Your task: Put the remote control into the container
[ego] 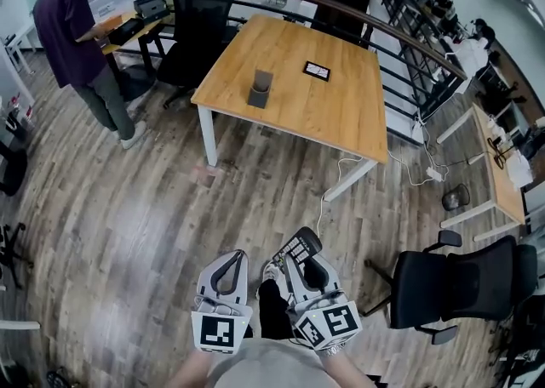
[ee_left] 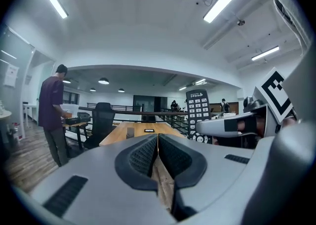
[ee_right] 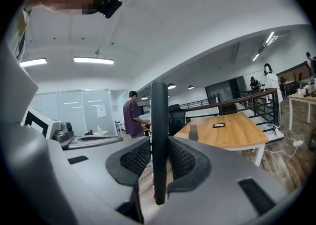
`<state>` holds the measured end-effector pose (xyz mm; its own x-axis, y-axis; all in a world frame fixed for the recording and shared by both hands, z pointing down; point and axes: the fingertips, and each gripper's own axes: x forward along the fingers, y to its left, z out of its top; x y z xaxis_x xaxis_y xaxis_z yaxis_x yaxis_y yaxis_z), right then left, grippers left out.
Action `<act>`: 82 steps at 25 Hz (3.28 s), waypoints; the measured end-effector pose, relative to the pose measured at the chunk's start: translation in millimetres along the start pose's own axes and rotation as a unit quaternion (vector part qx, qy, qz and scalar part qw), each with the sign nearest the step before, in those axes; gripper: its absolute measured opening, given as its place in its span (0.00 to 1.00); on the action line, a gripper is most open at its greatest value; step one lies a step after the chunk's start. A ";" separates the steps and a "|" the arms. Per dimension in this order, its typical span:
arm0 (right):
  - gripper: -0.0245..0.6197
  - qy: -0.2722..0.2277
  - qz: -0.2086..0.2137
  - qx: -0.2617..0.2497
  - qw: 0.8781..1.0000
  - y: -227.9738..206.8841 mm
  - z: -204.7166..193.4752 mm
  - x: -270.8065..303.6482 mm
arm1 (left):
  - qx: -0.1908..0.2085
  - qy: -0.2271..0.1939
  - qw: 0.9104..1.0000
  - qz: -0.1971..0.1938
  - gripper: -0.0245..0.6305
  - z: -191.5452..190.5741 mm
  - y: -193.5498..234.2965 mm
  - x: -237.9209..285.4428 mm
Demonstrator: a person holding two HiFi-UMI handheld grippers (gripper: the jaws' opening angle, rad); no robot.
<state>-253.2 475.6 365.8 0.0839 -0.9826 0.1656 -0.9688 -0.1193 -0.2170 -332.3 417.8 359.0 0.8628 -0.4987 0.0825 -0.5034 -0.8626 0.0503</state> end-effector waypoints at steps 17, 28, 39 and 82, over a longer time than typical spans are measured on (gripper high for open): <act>0.22 -0.006 0.094 -0.009 0.995 -129.5 67.1 149.3 | 0.008 0.008 0.998 0.069 0.06 31.4 21.3 198.1; 0.22 0.009 0.102 -0.015 0.995 -186.1 77.7 205.3 | -0.009 0.014 0.996 0.090 0.06 30.8 33.1 270.3; 0.22 0.034 0.091 -0.016 0.995 -217.4 83.9 318.7 | -0.019 0.020 0.997 0.069 0.06 25.0 108.0 374.2; 0.22 0.122 0.205 -0.113 0.964 -349.3 101.5 764.4 | -0.064 0.042 0.983 0.169 0.06 35.2 362.8 721.3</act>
<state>173.0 -248.3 470.5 -0.3483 -0.8742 0.3383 -0.9371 0.3340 -0.1016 109.1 -257.8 401.7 0.6412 -0.7413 0.1981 -0.7668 -0.6286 0.1296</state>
